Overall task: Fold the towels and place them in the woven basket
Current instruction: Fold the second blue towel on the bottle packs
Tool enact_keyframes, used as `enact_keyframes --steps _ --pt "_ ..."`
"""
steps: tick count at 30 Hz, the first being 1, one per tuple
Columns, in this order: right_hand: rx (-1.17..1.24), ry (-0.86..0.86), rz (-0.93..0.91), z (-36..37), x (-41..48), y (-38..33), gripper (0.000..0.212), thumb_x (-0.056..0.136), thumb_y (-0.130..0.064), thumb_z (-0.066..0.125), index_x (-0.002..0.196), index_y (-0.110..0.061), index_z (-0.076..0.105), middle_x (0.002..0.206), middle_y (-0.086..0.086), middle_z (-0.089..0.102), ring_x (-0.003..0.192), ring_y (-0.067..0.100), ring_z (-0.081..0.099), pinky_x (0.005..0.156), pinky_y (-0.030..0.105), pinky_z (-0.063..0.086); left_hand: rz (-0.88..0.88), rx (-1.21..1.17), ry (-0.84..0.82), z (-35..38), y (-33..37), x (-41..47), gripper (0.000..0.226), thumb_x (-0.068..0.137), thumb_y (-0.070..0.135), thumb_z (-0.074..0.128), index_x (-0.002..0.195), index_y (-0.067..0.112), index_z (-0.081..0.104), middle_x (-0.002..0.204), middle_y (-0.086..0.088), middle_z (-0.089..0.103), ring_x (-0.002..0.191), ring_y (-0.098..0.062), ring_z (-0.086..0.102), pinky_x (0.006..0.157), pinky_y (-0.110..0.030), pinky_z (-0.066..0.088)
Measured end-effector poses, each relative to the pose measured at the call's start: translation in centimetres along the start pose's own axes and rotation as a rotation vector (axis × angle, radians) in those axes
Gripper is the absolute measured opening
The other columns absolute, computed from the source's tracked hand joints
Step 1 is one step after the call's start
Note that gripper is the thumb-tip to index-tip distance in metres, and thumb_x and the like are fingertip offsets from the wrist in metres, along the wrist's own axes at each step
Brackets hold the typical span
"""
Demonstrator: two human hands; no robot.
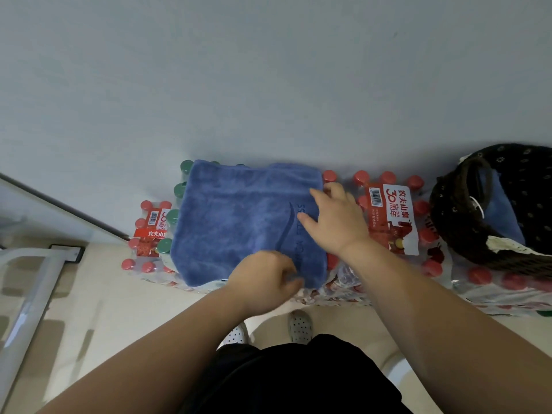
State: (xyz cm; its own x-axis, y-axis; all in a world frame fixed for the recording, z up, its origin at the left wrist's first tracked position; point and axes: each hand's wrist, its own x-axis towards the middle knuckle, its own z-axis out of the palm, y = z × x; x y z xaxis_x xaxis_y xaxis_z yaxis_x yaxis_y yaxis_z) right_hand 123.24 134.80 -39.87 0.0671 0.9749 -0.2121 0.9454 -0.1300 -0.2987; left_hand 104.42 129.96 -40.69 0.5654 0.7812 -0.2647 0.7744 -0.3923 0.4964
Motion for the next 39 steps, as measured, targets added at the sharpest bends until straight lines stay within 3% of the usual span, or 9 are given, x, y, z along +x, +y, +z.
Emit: enact_keyframes --steps 3,6,12,16,21,28,34,36,39 --pt "-0.050 0.019 0.002 0.1 1.4 -1.3 0.064 0.096 -0.058 0.044 0.150 -0.024 0.039 0.152 0.007 0.031 0.136 0.034 0.031 0.110 0.050 0.030 -0.060 0.028 0.228 -2.5 -2.3 0.4 0.023 0.086 0.040 0.057 0.084 0.021 0.071 0.080 0.001 0.063 0.077 -0.023 0.061 0.065 -0.037 0.051" --pt "-0.065 0.016 -0.016 0.2 3.3 -2.4 0.058 0.099 -0.053 0.040 0.149 -0.024 0.040 0.154 0.006 0.032 0.142 0.031 0.024 0.113 0.049 0.024 -0.137 0.109 0.392 -5.3 -5.5 1.5 0.029 0.085 0.040 0.054 0.097 0.019 0.070 0.092 -0.005 0.065 0.086 -0.030 0.061 0.073 -0.042 0.052" --pt "-0.124 -0.041 -0.157 0.7 6.5 -4.0 0.052 0.105 -0.039 0.032 0.155 -0.025 0.029 0.162 0.000 0.024 0.148 0.024 0.020 0.116 0.045 0.016 -0.259 0.327 0.332 -9.3 -10.5 5.4 0.051 0.091 0.037 0.054 0.140 0.022 0.049 0.146 -0.004 0.045 0.132 -0.032 0.039 0.107 -0.048 0.035" --pt "-0.136 -0.035 -0.118 1.8 7.5 -3.2 0.052 0.104 -0.026 0.032 0.155 -0.033 0.025 0.160 -0.005 0.027 0.148 0.022 0.019 0.115 0.046 0.014 -0.272 0.355 0.177 -9.7 -12.7 7.5 0.053 0.099 0.038 0.041 0.150 0.025 0.036 0.160 -0.001 0.029 0.146 -0.028 0.024 0.119 -0.048 0.020" --pt "-0.145 -0.014 -0.041 1.3 8.6 -2.0 0.061 0.095 -0.012 0.038 0.153 -0.032 0.032 0.155 -0.006 0.036 0.141 0.023 0.027 0.113 0.043 0.018 -0.250 0.380 0.232 -10.4 -13.6 8.8 0.043 0.100 0.028 0.040 0.141 0.020 0.048 0.137 -0.005 0.050 0.126 -0.030 0.042 0.107 -0.043 0.030" --pt "-0.243 0.075 -0.097 -0.1 9.3 -1.8 0.049 0.097 -0.011 0.043 0.144 -0.024 0.047 0.138 0.003 0.051 0.129 0.028 0.039 0.104 0.042 0.028 -0.274 0.404 0.194 -11.8 -13.2 9.9 0.016 0.089 0.021 0.048 0.100 0.017 0.059 0.103 -0.005 0.058 0.099 -0.029 0.048 0.085 -0.038 0.037" --pt "0.166 0.169 -0.139 -0.6 7.3 -0.8 0.028 0.087 -0.006 0.061 0.113 -0.016 0.063 0.108 0.009 0.064 0.097 0.028 0.061 0.086 0.037 0.049 -0.202 0.150 0.285 -12.4 -13.3 8.0 0.012 0.085 0.015 0.053 0.096 0.019 0.055 0.092 -0.005 0.064 0.085 -0.030 0.054 0.075 -0.038 0.044" --pt "0.293 0.157 -0.165 -1.6 6.0 -0.5 0.021 0.085 -0.003 0.064 0.099 -0.019 0.061 0.097 0.006 0.060 0.085 0.019 0.058 0.077 0.029 0.050 -0.173 0.001 0.325 -12.9 -13.4 6.7 0.017 0.085 0.014 0.056 0.100 0.023 0.055 0.089 -0.004 0.066 0.082 -0.030 0.057 0.073 -0.039 0.050" --pt "0.324 0.160 -0.161 -3.1 3.6 -0.1 0.031 0.083 -0.001 0.068 0.084 -0.029 0.056 0.090 -0.003 0.058 0.080 0.002 0.052 0.072 0.009 0.039 -0.065 -0.124 0.342 -13.8 -13.4 4.2 0.020 0.084 0.010 0.062 0.093 0.027 0.055 0.081 0.001 0.065 0.075 -0.023 0.057 0.067 -0.031 0.047"
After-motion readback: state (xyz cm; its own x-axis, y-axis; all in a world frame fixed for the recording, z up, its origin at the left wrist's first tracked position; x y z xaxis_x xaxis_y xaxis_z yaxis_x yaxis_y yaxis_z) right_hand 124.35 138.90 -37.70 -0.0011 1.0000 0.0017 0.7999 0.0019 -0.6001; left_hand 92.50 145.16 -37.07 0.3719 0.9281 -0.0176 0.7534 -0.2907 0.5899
